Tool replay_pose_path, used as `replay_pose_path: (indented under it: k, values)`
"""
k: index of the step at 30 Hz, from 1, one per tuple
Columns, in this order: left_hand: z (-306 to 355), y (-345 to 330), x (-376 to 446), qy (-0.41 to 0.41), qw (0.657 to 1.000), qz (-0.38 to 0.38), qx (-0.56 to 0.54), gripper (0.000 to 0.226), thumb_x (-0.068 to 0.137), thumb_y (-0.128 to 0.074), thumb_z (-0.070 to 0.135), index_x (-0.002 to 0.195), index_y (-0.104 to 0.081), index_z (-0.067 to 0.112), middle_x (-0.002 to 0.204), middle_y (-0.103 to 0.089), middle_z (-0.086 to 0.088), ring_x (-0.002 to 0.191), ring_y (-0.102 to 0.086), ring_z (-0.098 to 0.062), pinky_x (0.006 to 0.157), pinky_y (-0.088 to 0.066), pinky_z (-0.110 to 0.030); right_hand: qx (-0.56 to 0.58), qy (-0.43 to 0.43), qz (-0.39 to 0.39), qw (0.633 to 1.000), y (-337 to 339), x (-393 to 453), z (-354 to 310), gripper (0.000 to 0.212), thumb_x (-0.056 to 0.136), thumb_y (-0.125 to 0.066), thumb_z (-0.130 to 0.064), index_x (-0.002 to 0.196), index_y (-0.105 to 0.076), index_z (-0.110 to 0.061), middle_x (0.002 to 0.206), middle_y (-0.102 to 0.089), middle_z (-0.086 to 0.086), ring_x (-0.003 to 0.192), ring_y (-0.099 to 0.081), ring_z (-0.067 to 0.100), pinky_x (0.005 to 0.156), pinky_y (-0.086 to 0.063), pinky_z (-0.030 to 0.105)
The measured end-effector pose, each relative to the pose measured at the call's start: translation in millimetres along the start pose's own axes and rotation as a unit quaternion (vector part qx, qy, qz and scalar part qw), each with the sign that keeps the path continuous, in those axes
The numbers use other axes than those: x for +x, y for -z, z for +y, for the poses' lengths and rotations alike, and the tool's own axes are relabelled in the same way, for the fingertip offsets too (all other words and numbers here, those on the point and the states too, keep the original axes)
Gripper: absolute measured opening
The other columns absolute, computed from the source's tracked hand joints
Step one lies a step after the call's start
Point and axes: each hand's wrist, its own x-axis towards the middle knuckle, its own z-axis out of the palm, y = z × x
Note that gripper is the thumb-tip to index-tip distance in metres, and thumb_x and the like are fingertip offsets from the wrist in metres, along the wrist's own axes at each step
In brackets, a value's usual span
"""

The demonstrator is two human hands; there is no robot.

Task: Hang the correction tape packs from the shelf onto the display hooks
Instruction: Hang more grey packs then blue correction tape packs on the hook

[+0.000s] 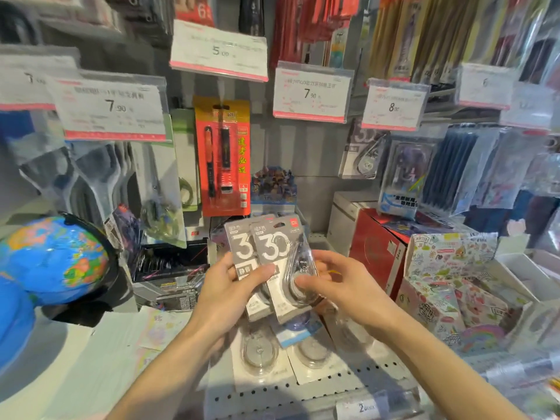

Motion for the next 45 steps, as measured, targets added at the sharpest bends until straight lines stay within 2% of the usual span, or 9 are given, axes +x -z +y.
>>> replay_pose_path:
  k: [3, 12, 18, 22, 27, 30, 33, 37, 45]
  values:
    - [10.5, -7.0, 0.9, -0.029, 0.999, -0.012, 0.027, 0.045, 0.075, -0.086, 0.035, 0.117, -0.073, 0.028, 0.11, -0.082, 0.005, 0.102, -0.079, -0.017, 0.095, -0.058, -0.047, 0.02, 0.007, -0.004, 1.0, 16.6, 9.5, -6.1, 0.049, 0.078, -0.091, -0.029, 0.122, -0.07, -0.018, 0.103, -0.082, 0.002, 0.096, -0.079, 0.022, 0.086, -0.061, 0.033]
    - [26.2, -93.9, 14.3, -0.125, 0.985, 0.035, 0.11, 0.028, 0.082, -0.082, 0.027, 0.109, -0.074, 0.03, 0.102, -0.08, 0.021, 0.094, -0.076, 0.001, 0.071, -0.057, -0.011, 0.084, 0.071, -0.03, 0.993, 133.9, 23.1, -3.0, 0.036, 0.083, -0.083, -0.01, 0.11, -0.06, -0.008, 0.074, -0.078, -0.005, 0.072, -0.076, 0.013, 0.06, -0.056, 0.018]
    - [38.0, -165.7, 23.7, -0.168, 0.974, 0.073, 0.13, 0.043, 0.082, -0.082, 0.029, 0.121, -0.063, 0.032, 0.107, -0.082, 0.006, 0.097, -0.079, -0.015, 0.087, -0.061, -0.038, 0.079, 0.133, -0.028, 0.988, 226.3, 26.3, 7.7, 0.053, 0.076, -0.087, -0.036, 0.121, -0.062, -0.019, 0.105, -0.081, 0.005, 0.095, -0.079, 0.02, 0.086, -0.058, 0.035]
    - [53.8, -198.9, 22.1, -0.203, 0.955, 0.081, 0.198, 0.042, 0.084, -0.079, 0.042, 0.12, -0.058, 0.052, 0.108, -0.08, 0.018, 0.093, -0.079, -0.007, 0.073, -0.06, -0.024, 0.088, 0.172, -0.029, 0.981, 270.7, 31.8, 17.1, 0.038, 0.085, -0.082, -0.04, 0.118, -0.064, -0.036, 0.113, -0.08, -0.002, 0.103, -0.078, 0.019, 0.089, -0.059, 0.039]
    - [85.2, -222.9, 14.7, -0.242, 0.932, 0.1, 0.252, 0.045, 0.089, -0.079, 0.04, 0.114, -0.055, 0.068, 0.107, -0.075, 0.034, 0.095, -0.073, 0.01, 0.082, -0.055, -0.019, 0.136, 0.192, -0.045, 0.971, 293.6, 36.5, 20.0, 0.044, 0.08, -0.085, -0.047, 0.118, -0.065, -0.039, 0.116, -0.079, 0.0, 0.106, -0.077, 0.024, 0.091, -0.061, 0.055]
    - [102.3, -226.2, 13.1, -0.251, 0.921, 0.117, 0.274, 0.049, 0.081, -0.077, 0.054, 0.123, -0.054, 0.06, 0.114, -0.076, 0.026, 0.103, -0.074, 0.001, 0.09, -0.054, -0.034, 0.136, 0.209, -0.054, 0.967, 298.2, 39.0, 21.5, 0.045, 0.079, -0.084, -0.048, 0.119, -0.064, -0.038, 0.117, -0.078, 0.001, 0.107, -0.077, 0.023, 0.095, -0.059, 0.055]
    - [117.4, -227.0, 9.1, -0.274, 0.908, 0.118, 0.294, 0.048, 0.081, -0.077, 0.053, 0.122, -0.054, 0.062, 0.117, -0.075, 0.028, 0.106, -0.072, 0.003, 0.092, -0.051, -0.032, 0.125, 0.226, -0.058, 0.964, 299.4, 39.8, 20.4, 0.043, 0.08, -0.082, -0.047, 0.117, -0.063, -0.043, 0.117, -0.079, -0.002, 0.107, -0.077, 0.019, 0.092, -0.061, 0.047]
    - [132.6, -228.6, -2.1, -0.294, 0.895, 0.114, 0.317, 0.051, 0.08, -0.076, 0.057, 0.123, -0.052, 0.065, 0.119, -0.07, 0.035, 0.108, -0.069, 0.009, 0.092, -0.05, -0.026, 0.106, 0.247, -0.053, 0.962, 300.8, 37.3, 15.2, 0.041, 0.083, -0.08, -0.045, 0.119, -0.06, -0.045, 0.115, -0.079, -0.009, 0.104, -0.077, 0.012, 0.086, -0.057, 0.016]
    - [150.8, -232.1, -9.3, -0.317, 0.894, 0.101, 0.3, 0.052, 0.08, -0.077, 0.05, 0.128, -0.058, 0.049, 0.117, -0.077, 0.019, 0.106, -0.074, -0.006, 0.095, -0.055, -0.041, 0.092, 0.27, -0.04, 0.957, 289.5, 34.1, 1.7, 0.035, 0.095, -0.075, -0.032, 0.123, -0.057, -0.041, 0.111, -0.078, -0.014, 0.1, -0.077, 0.007, 0.081, -0.056, 0.011]
